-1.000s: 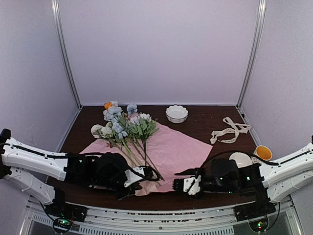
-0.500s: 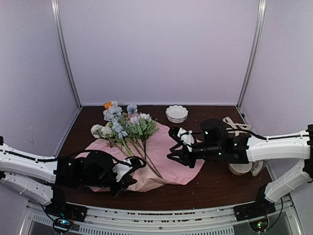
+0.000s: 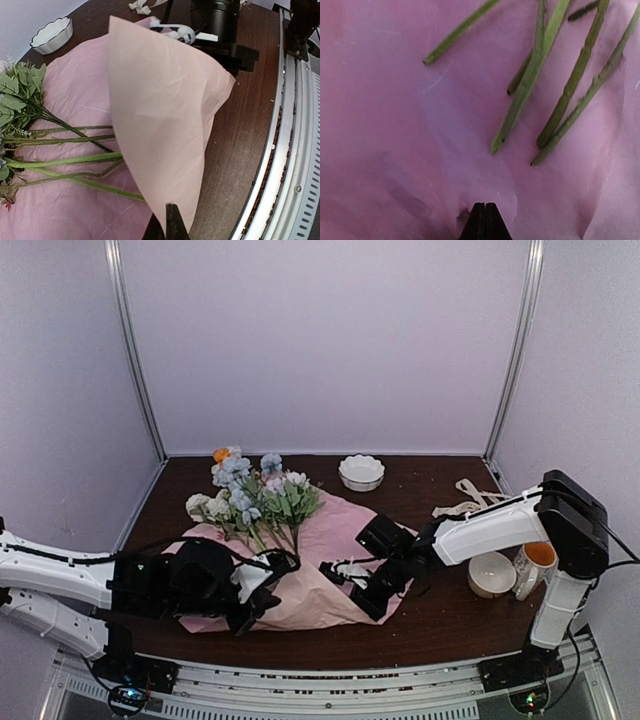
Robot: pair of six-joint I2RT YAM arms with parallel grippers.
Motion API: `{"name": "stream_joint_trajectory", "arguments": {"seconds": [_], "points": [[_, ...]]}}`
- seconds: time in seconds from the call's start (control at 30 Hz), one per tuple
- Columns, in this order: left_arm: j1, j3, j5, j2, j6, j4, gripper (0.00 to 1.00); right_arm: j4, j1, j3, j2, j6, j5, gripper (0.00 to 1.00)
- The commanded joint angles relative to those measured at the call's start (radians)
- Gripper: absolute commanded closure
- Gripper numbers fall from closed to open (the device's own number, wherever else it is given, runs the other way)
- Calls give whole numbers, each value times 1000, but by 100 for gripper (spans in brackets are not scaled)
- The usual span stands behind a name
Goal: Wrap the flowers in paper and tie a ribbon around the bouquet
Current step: Fold the bottom corner of the flattened wrapping paper at the center of the board.
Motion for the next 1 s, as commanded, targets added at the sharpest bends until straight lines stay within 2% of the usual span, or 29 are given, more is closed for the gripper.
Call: {"name": "stream_joint_trajectory", "arguments": {"seconds": [0.0, 0.17, 0.33, 0.47, 0.6, 0.77, 0.9, 0.97], "points": [[37, 32, -59, 18, -23, -28, 100, -106, -24, -27, 37, -19, -33, 99], [93, 25, -66, 21, -33, -35, 100, -99, -90, -88, 4, 12, -57, 100], [103, 14, -43, 34, -41, -14, 100, -119, -157, -96, -120, 20, -67, 97], [106, 9, -40, 51, -53, 3, 100, -115, -163, -49, -212, 20, -91, 89], [135, 3, -27, 56, -65, 12, 100, 30, -142, -33, -235, 60, -215, 75], [182, -8, 0, 55, -76, 3, 100, 120, -117, -16, -235, 73, -162, 68], [197, -13, 36, 62, -64, 27, 100, 128, -58, -35, -227, 49, -115, 52], [210, -19, 53, 72, -63, 32, 100, 140, -46, -58, -217, 73, -105, 48]]}}
